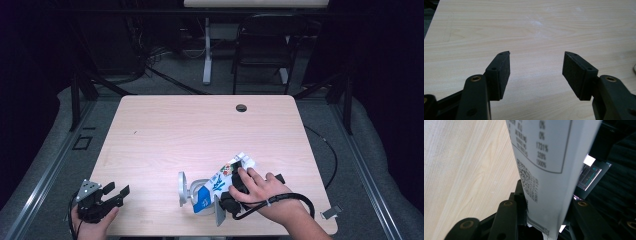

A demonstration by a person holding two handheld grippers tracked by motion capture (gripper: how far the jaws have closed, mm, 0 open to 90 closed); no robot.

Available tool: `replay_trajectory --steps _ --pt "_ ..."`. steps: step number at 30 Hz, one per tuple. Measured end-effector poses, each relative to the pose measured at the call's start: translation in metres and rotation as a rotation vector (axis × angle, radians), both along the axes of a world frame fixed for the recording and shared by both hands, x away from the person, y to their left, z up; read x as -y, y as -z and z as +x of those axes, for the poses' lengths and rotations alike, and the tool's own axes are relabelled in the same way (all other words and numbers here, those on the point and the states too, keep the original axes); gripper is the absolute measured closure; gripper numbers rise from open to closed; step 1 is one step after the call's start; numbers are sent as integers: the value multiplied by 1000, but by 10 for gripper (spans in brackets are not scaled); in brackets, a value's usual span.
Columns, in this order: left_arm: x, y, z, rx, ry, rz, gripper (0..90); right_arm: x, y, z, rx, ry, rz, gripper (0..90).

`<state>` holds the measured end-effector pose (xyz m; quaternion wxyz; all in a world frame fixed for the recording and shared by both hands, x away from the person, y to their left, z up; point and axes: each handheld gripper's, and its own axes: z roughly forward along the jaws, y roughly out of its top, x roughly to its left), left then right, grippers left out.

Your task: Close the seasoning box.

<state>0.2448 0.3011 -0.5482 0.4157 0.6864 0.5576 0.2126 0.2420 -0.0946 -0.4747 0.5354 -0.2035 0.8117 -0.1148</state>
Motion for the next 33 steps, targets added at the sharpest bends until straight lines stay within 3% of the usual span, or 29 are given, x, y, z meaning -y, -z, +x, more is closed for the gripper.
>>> replay_trajectory --steps 33 --pt "0 1 0 -3 -1 4 399 1 0 -1 -19 19 32 729"
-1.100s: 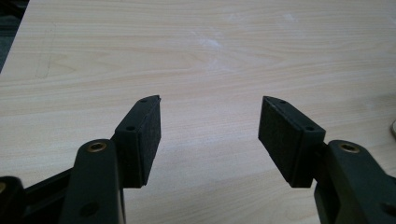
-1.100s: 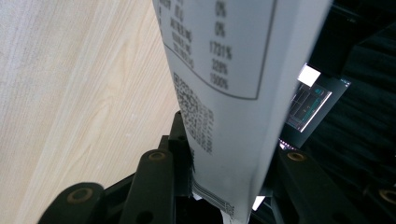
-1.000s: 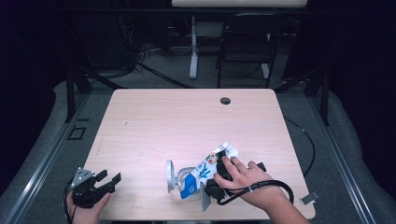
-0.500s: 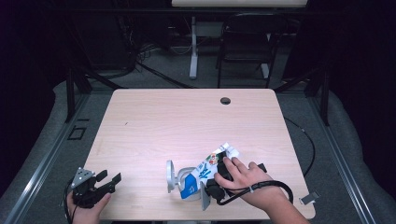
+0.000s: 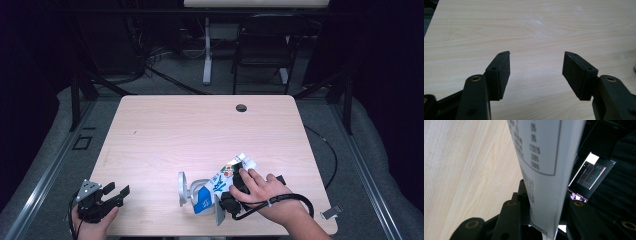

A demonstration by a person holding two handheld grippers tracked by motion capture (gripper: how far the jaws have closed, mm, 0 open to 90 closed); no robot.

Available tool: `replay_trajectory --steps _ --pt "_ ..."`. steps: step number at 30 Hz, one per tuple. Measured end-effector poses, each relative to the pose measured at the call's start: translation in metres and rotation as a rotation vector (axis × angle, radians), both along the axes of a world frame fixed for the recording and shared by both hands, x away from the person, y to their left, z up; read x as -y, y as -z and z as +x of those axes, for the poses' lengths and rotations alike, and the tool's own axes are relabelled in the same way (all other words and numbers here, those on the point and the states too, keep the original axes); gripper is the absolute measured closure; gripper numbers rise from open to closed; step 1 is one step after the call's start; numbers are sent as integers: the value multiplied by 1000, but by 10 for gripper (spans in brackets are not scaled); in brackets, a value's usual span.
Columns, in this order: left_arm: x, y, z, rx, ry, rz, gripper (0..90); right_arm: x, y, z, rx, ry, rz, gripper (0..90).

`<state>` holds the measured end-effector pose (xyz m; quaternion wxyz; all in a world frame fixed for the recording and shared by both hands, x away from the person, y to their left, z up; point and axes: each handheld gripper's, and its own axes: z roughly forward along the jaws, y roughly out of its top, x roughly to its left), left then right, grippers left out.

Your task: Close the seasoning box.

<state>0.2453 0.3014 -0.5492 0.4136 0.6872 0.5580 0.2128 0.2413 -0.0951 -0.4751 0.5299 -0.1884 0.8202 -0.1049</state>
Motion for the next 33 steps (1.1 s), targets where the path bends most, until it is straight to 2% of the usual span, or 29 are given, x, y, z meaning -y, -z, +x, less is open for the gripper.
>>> replay_trajectory --steps 9,10,17,18,19,23,24,26,27,29,30,33 --pt "0 0 0 -2 2 1 399 1 0 0 -12 14 21 735" --pt "0 0 0 -2 2 1 399 0 -1 -1 -6 23 6 736" --pt "0 0 0 -2 2 2 399 3 -1 1 -32 29 53 742" --pt "0 0 0 -2 1 2 399 1 -2 -1 -18 43 30 743" --pt "0 0 0 -2 1 2 399 3 -1 1 -37 38 61 744" --pt "0 1 0 -2 1 2 399 4 -1 0 -50 54 80 747" --pt "0 1 0 -2 2 2 399 5 0 1 -63 53 102 747" --pt "0 0 0 -2 1 2 399 5 -1 1 -73 68 113 750" --pt "0 0 0 -2 1 2 399 6 0 2 -87 68 141 750" --pt "0 1 0 -3 0 4 399 7 0 2 -94 79 156 751" --pt "0 1 0 -4 0 3 399 8 2 3 -107 80 182 751" --pt "1 1 1 -1 1 3 399 9 3 3 -117 96 218 754"
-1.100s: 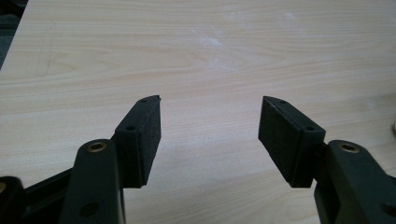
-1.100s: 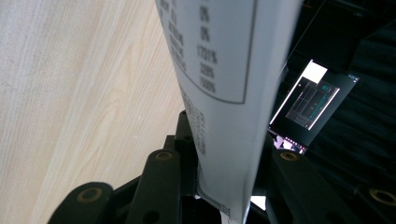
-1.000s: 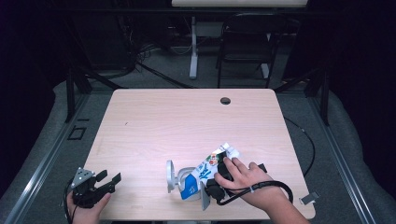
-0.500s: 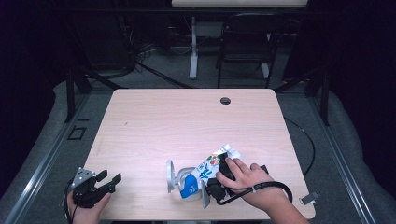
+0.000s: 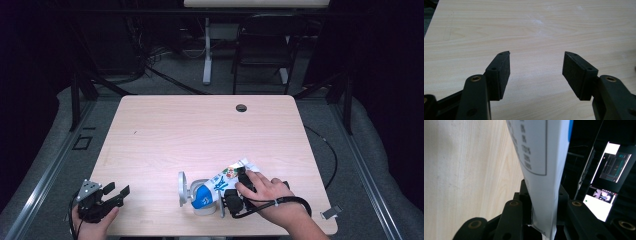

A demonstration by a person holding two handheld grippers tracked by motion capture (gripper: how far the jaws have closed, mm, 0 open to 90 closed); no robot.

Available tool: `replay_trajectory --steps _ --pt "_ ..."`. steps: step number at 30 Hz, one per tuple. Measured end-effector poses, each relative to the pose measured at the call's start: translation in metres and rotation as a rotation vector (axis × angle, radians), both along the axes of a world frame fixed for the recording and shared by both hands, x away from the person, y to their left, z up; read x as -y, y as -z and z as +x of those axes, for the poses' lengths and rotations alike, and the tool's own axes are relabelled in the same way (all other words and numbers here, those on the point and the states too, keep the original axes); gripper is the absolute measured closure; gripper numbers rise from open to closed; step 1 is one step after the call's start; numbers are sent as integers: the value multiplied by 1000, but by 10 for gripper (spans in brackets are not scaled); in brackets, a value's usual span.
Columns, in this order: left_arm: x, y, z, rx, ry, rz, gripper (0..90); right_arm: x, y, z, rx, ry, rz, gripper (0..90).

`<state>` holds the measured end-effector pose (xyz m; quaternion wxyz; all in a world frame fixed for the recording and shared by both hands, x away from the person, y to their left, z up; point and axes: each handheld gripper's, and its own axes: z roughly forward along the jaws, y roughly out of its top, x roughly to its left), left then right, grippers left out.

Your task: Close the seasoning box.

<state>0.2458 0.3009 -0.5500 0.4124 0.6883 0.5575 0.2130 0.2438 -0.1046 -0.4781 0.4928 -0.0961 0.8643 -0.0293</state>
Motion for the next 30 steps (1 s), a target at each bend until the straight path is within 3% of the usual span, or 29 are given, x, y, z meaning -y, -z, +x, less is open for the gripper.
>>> replay_trajectory --steps 8,10,11,12,16,22,30 --pt "1 1 0 1 0 3 399 5 4 -1 -37 40 120 759" --pt "1 1 0 -2 -1 2 399 7 5 -1 -46 45 142 762" --pt "1 1 0 -2 -1 2 399 7 3 -1 -45 61 129 765" --pt "1 2 0 -3 -1 3 399 8 5 -1 -55 56 160 767" --pt "1 2 1 -4 -1 5 399 11 5 0 -56 60 178 777" --pt "1 2 1 -6 -1 6 399 15 7 -1 -87 69 266 784" --pt "1 2 1 -6 -1 6 399 17 7 -7 -99 71 340 789"
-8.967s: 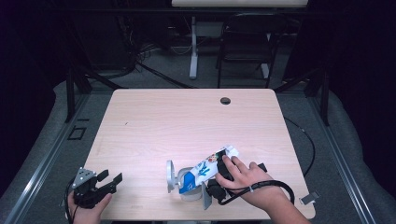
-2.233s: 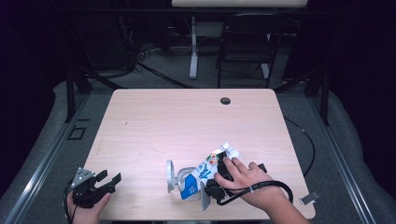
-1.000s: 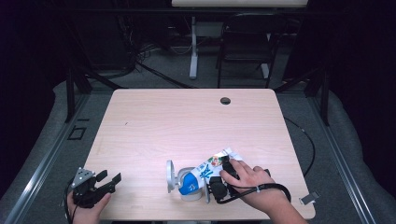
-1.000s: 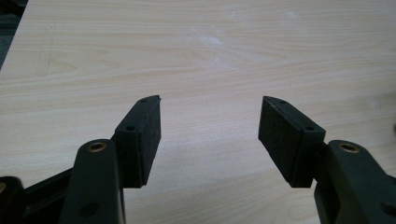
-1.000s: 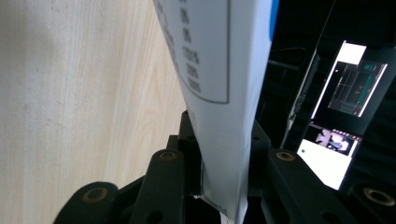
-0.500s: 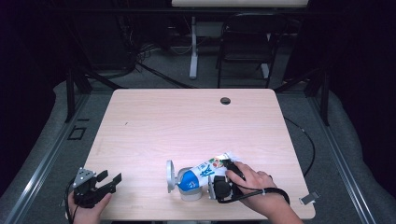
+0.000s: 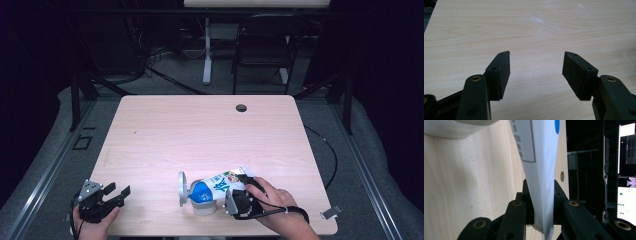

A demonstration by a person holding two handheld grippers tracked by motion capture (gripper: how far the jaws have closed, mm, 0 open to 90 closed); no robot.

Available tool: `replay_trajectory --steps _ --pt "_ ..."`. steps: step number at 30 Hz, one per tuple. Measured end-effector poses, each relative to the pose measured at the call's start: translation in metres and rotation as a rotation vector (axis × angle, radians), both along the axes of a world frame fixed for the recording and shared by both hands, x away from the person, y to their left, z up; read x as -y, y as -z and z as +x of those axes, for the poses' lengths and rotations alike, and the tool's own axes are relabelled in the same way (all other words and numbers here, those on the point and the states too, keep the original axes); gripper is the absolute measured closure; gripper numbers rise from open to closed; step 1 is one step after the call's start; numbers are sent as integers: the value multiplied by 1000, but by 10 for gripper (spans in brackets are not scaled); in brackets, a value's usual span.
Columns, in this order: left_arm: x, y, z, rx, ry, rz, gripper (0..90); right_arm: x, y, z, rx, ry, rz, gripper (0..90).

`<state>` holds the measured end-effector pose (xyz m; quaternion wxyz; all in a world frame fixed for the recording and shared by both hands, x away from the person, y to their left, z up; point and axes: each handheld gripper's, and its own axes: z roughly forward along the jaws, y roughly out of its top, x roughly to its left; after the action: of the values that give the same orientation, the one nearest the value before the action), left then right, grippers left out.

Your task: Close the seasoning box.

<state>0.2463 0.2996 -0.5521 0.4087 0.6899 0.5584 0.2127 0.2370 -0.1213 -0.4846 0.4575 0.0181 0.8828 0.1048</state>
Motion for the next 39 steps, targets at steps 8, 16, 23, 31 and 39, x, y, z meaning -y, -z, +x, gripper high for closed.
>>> replay_trajectory --steps 8,16,23,31,39 --pt "0 0 0 -1 1 1 399 4 -1 -2 -19 18 97 790" --pt "1 1 0 -4 4 5 399 8 5 -1 -51 47 188 794" --pt "2 3 0 -7 3 8 399 16 7 1 -92 85 304 798" --pt "4 3 0 -8 7 12 399 24 17 1 -126 112 413 804" --pt "5 3 -1 -6 11 23 399 35 22 1 -169 145 575 812"
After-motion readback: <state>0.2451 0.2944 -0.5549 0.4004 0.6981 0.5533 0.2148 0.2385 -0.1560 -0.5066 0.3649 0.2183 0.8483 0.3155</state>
